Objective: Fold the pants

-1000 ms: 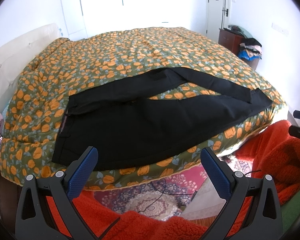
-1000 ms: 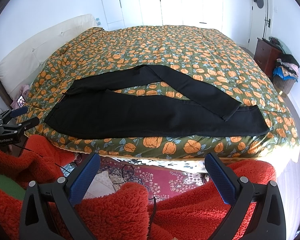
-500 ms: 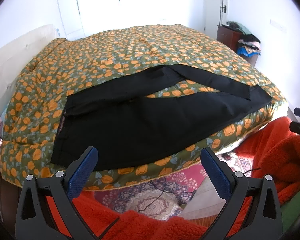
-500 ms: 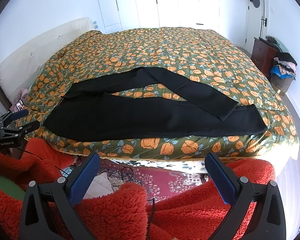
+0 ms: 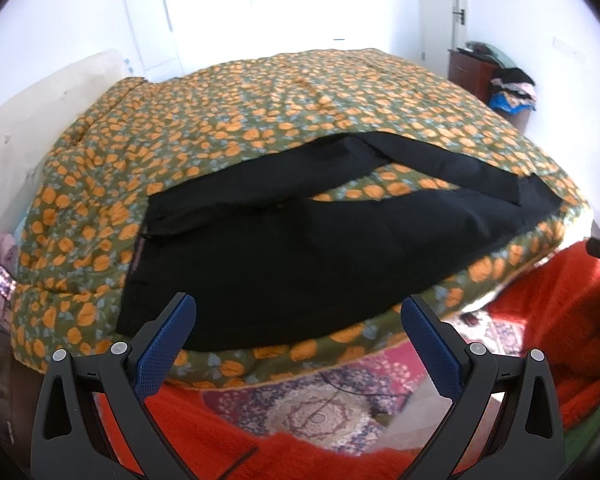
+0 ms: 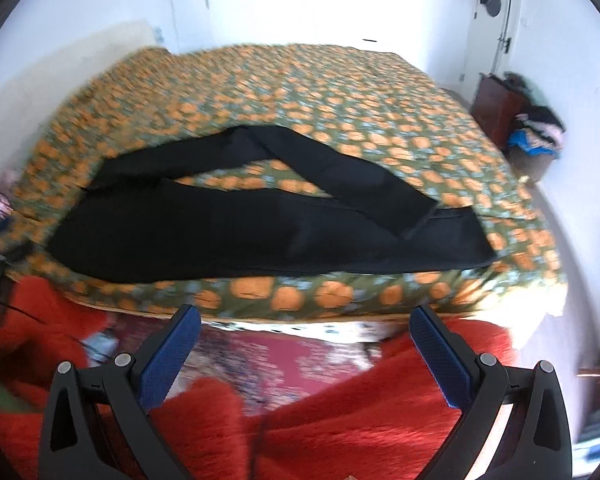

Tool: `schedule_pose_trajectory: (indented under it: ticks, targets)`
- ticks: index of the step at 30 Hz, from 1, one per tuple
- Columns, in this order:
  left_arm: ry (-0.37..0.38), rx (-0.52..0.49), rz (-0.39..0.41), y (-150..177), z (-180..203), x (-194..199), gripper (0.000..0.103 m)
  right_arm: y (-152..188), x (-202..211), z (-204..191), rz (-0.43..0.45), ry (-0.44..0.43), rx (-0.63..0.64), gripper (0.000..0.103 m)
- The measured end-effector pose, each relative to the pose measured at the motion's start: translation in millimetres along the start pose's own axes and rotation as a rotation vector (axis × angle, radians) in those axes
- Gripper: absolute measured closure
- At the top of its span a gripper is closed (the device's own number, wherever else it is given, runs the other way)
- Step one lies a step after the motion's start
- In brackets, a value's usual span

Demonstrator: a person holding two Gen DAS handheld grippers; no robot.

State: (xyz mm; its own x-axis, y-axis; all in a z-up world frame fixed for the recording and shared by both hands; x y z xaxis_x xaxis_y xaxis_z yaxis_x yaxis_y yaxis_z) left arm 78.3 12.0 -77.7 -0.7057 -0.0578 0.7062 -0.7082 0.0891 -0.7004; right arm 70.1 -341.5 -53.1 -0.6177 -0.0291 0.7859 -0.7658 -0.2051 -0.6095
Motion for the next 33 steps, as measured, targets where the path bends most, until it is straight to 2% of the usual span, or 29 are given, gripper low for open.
schedule_pose_trajectory:
  ticks: [5,13,16,18,20,21,23,25,26,28,31,33]
  targets:
    - [-0.055,0.01,0.004,-11,-15,-13,0.001,-4,-21,22,-0.048,0.082,0.024,0.0]
    - [-0.065,0.014,-0.006,-22,-10,-28,0.001,-10,-41,38,-0.066,0.105,0.028,0.0]
    - [-0.05,0.012,-0.024,-23,-3,-32,0.001,-20,-53,40,-0.028,0.047,0.043,0.0]
    - [-0.047,-0.002,-0.027,-23,3,-33,0.001,-37,-59,50,0.066,-0.001,0.064,0.0]
    - [-0.049,-0.012,-0.025,-23,7,-33,0.001,-55,-75,67,0.13,0.027,0.125,0.0]
    - [-0.051,-0.014,-0.024,-23,8,-33,0.001,-60,-91,74,0.133,0.052,0.185,0.0]
    - [-0.054,-0.009,-0.029,-20,9,-33,0.001,-60,-124,80,0.084,0.058,0.272,0.003]
    - [-0.057,-0.002,-0.044,-15,7,-35,0.001,-55,-160,80,-0.001,-0.003,0.325,0.027]
    - [-0.06,0.004,-0.054,-12,5,-36,0.001,-52,-176,79,-0.037,-0.031,0.344,0.03]
    - [-0.066,0.013,-0.073,-8,3,-39,0.001,-47,-202,78,-0.075,-0.032,0.397,0.03]
    - [-0.074,0.029,-0.087,-5,-2,-41,0.001,-39,-239,85,-0.144,0.034,0.48,0.03]
    - [-0.074,0.04,-0.094,-4,-4,-44,0.001,-36,-256,95,-0.183,0.055,0.478,0.03]
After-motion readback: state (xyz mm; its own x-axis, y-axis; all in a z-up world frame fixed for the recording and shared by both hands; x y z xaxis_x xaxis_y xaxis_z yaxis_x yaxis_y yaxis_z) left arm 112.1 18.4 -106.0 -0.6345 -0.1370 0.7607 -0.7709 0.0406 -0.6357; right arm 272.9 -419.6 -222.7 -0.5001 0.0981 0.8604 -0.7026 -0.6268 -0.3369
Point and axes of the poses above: each gripper's, at about its wrist camera, not at the fingertips, and x roughly against the way its jaws point, z to its right, y to its underside, the point moved 9 cm from there along -x, roughly the way its jaws point, and after that the axes turned 3 degrees about z, right-handed, at the moved point
